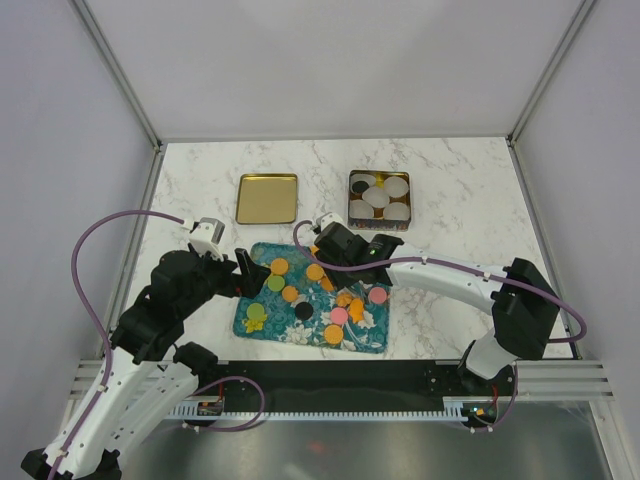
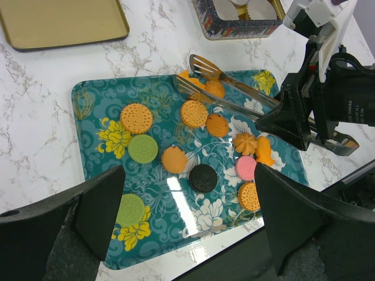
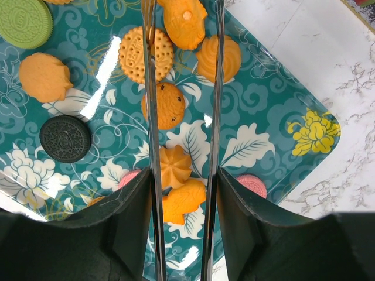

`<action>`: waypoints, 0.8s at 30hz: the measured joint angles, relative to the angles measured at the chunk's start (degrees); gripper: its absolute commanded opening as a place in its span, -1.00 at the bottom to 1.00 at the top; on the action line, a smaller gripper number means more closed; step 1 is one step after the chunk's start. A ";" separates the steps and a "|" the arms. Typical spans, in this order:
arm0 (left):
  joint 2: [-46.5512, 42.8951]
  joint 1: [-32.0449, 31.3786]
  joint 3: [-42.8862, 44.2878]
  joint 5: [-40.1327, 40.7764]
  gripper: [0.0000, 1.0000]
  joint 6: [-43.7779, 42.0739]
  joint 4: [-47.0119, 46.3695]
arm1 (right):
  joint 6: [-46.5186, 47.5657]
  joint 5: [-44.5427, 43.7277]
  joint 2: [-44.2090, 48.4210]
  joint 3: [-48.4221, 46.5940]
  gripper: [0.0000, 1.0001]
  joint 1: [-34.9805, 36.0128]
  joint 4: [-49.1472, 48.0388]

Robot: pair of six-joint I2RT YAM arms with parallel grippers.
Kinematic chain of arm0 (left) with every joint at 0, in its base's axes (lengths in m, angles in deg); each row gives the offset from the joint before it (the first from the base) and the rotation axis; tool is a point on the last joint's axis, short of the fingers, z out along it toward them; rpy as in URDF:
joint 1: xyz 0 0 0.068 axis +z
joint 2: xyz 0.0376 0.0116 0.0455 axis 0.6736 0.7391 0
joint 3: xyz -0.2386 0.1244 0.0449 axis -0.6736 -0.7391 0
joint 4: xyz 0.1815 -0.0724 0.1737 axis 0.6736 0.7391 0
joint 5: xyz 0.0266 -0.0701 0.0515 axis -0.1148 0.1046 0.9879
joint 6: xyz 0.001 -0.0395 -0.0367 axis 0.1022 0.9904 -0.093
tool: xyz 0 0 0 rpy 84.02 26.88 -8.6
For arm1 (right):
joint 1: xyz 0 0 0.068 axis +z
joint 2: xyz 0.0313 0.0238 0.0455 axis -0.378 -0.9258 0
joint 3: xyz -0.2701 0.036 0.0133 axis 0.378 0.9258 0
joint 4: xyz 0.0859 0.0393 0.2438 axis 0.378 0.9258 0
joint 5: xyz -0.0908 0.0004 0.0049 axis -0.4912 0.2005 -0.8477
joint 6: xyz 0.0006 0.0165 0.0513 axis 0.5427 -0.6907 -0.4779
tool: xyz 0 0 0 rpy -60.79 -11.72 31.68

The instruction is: Pack the cookies

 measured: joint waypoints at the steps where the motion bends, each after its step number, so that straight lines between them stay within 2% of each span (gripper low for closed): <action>1: 0.00 0.00 0.00 0.00 0.99 0.00 0.00 | 0.00 -0.02 0.00 0.00 0.05 0.00 0.11; 11: 0.00 0.00 0.00 0.00 0.99 0.00 0.00 | 0.04 0.31 0.81 0.00 -0.02 0.04 0.66; 24: 0.00 0.00 0.00 0.00 1.00 0.00 0.00 | 0.04 0.81 1.31 0.00 0.04 0.02 2.25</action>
